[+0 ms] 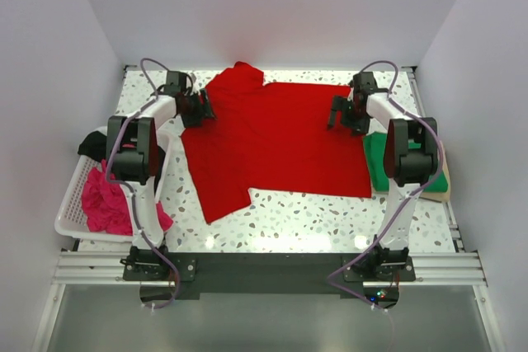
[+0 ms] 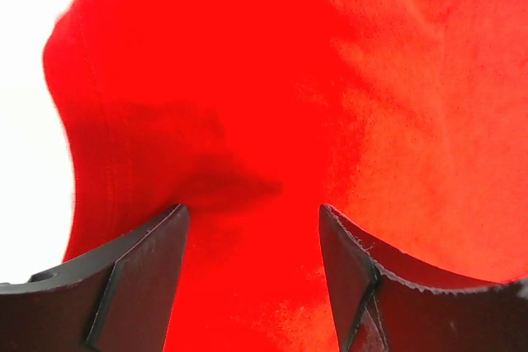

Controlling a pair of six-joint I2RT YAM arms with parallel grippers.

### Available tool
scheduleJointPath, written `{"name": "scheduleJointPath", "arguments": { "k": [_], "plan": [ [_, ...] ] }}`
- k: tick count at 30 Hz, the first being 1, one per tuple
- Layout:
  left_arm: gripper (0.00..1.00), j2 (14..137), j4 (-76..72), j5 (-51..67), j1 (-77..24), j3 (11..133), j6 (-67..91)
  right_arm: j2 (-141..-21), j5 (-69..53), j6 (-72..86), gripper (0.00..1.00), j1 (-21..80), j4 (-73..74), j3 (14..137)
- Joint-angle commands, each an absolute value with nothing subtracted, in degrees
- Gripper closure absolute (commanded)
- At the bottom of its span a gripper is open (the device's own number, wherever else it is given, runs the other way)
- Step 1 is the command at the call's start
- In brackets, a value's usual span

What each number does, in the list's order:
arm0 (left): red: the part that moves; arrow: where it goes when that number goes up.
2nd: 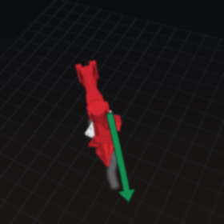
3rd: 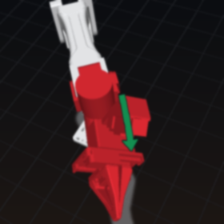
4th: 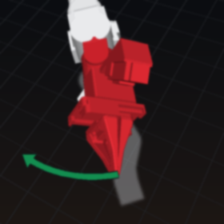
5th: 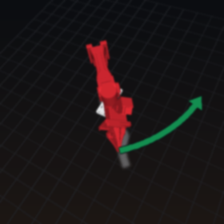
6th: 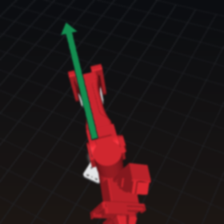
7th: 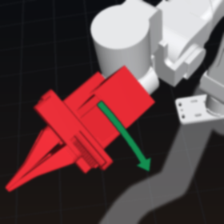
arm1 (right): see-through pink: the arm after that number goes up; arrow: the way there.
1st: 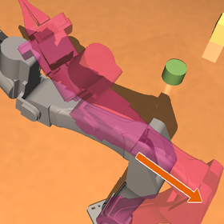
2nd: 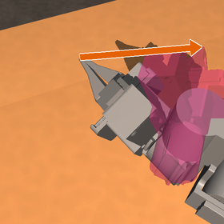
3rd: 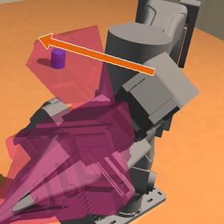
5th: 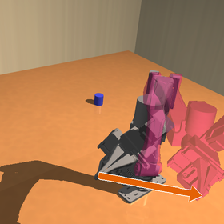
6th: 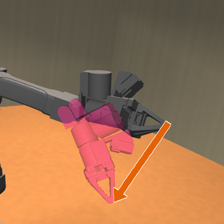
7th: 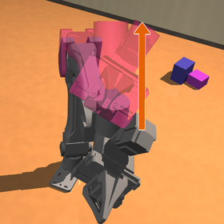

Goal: Fold and stack the t-shirts
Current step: Flatten the tshirt out

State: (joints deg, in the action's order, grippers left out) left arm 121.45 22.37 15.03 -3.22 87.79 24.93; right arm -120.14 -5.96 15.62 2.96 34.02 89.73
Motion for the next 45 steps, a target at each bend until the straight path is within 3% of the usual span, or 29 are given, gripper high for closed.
{"name": "scheduleJointPath", "arguments": {
  "k": [1,15,25,34,40,45],
  "plan": [
    [0.3,126.7,21.5,14.6,-2.2,89.8,24.6,-124.1,-6.4,17.0,0.08,2.9,34.6,92.4],
    [0.3,139.7,23.3,15.9,-1.7,111.1,25.2,-132.9,-8.4,21.1,0.09,3.0,38.6,107.2],
    [0.29,126.9,19.8,14.1,-3.7,110.2,24.1,-130.4,-13.6,21.3,0.09,2.9,41.4,114.4],
    [0.32,102.7,23.3,0.2,-11.9,85.4,21.8,-119.1,-17.1,20.2,0.12,2.9,41.5,108.8],
    [0.45,88.5,25.7,-6.5,-15.2,61.7,28.2,-110.2,-17.6,16.5,0.18,2.9,44.2,98.8],
    [0.51,81.0,27.9,-6.1,-15.7,52.6,31.1,-104.1,-18.5,15.8,0.21,2.9,42.2,88.3]
  ]
}}
